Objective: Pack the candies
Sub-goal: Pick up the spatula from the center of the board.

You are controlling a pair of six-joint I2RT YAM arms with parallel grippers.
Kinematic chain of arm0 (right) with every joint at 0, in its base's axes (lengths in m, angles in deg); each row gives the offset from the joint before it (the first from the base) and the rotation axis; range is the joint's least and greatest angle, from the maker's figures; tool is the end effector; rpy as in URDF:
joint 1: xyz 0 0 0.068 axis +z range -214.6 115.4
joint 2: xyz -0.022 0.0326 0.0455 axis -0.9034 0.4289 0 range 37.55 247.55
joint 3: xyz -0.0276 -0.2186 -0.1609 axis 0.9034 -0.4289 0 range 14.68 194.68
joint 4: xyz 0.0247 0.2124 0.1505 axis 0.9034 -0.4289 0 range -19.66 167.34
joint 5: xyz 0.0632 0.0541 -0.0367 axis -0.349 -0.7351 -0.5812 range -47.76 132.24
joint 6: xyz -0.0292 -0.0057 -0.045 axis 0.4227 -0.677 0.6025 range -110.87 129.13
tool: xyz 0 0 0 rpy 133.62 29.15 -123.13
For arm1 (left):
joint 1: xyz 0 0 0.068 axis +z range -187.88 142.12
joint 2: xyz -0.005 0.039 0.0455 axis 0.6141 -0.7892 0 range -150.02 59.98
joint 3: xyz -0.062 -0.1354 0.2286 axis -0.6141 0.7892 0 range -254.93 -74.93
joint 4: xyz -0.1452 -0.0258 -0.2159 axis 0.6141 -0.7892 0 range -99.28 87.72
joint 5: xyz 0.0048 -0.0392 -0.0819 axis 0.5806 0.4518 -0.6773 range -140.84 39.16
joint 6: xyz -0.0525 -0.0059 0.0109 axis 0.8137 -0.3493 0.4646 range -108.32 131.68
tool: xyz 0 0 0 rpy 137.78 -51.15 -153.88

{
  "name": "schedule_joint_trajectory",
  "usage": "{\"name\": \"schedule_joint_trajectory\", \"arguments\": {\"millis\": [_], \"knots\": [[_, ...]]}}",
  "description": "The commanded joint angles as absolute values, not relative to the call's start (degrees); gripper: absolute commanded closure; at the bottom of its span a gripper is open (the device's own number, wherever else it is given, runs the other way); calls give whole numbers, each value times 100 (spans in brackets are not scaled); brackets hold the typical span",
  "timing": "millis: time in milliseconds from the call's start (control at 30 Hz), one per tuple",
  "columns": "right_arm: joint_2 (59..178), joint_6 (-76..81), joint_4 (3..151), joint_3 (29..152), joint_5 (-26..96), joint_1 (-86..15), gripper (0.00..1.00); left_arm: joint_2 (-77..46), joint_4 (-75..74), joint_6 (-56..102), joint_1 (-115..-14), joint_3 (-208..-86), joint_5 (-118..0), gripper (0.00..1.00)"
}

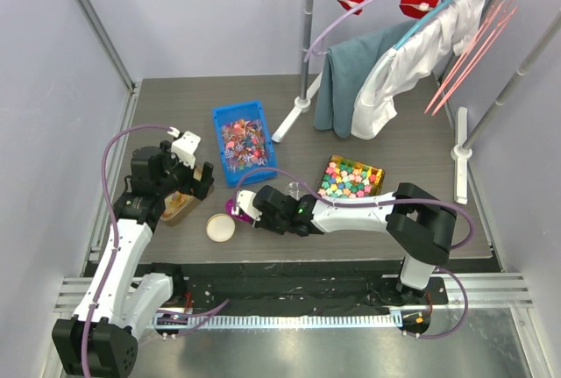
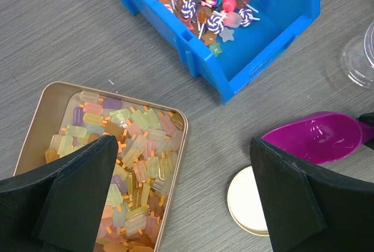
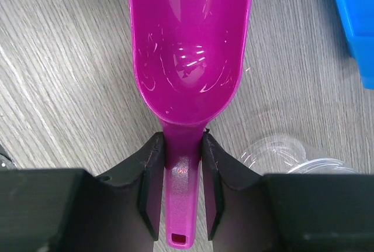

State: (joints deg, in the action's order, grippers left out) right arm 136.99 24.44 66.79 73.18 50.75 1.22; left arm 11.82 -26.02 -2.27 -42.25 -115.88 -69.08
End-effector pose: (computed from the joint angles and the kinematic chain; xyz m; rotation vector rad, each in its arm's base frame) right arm 0.1505 0.3223 0.1732 -1.5546 1.9145 0.2015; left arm 0.1855 -0.0254 0.2836 0.5179 2.0244 -0.2342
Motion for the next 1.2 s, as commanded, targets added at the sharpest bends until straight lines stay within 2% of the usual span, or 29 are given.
{"name": "schedule_joint_trajectory", "arguments": {"millis": [0,167,267,900,1167], "knots": [[13810,2512,6846,7436,5208,131,75,1182,-2363,-220,-4219,-11589,-7105,0],[13854,2556,6811,7444,5182,123,95,1191,-2469,-290,-4219,-11554,-7369,0],[13792,2609,6741,7471,5085,131,99,1208,-2556,-334,-4219,-11553,-7562,0],[12404,3048,6529,7612,5489,123,99,997,-3005,-668,-4219,-11615,-8705,0],[12210,3066,6644,7620,5683,123,99,559,-3488,-844,-4219,-12053,-9767,0]]}}
